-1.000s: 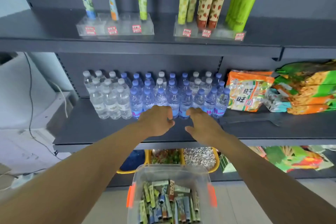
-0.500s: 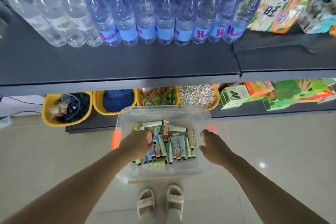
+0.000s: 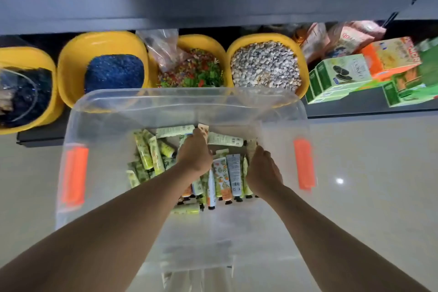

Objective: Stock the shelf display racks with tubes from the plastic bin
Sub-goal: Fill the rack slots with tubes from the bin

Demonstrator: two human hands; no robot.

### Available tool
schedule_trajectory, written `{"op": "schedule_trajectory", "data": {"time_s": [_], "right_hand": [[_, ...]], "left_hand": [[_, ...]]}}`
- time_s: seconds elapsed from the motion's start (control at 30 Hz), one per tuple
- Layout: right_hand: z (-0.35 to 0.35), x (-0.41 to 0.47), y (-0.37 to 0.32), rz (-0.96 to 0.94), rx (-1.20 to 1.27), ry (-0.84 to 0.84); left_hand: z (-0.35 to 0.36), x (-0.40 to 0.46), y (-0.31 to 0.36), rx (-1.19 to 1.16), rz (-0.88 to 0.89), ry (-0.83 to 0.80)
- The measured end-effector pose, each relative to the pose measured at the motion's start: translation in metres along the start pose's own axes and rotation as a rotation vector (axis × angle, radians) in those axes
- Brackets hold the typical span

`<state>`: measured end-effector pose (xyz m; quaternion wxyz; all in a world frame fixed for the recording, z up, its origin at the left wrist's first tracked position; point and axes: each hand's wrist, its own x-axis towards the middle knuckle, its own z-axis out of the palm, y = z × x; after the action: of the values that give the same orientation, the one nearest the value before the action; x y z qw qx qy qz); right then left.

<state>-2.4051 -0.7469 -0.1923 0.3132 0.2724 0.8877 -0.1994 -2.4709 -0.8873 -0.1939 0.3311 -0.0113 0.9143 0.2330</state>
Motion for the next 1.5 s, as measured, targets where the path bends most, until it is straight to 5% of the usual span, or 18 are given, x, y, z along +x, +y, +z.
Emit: {"op": "schedule_trajectory", "data": {"time_s": [0.2,0.4,0.57,0.73,0.87,1.23,1.5], "right_hand": [[0.031,0.03,-0.005,-0.021,-0.031,0.237],[0.036,0.04,-0.006,-0.028,-0.102,0.157],[0.008,0.008,-0.016,-0.043,0.125,0.164],[-0.067,-0.044,-0.043,0.0,0.657,-0.137],[-0.146,-0.102,-0.067,-0.07,0.706,-0.234],[-0.358,-0.29,-0.129,-0.53,0.409,0.253],[-0.461,-0.394,-0.161,-0.683,0.527,0.576]], "left_hand": [[0.031,0.032,-0.009,-0.079,-0.075,0.075],[0.033,0.038,-0.012,-0.174,-0.1,0.099],[0.006,0.01,-0.007,-0.152,-0.003,-0.022],[-0.065,-0.049,0.02,-0.28,0.057,-0.11],[-0.144,-0.107,0.053,-0.546,0.071,-0.15],[-0.354,-0.253,0.137,-0.535,0.34,0.018],[-0.462,-0.343,0.187,-0.459,0.622,0.205]]}}
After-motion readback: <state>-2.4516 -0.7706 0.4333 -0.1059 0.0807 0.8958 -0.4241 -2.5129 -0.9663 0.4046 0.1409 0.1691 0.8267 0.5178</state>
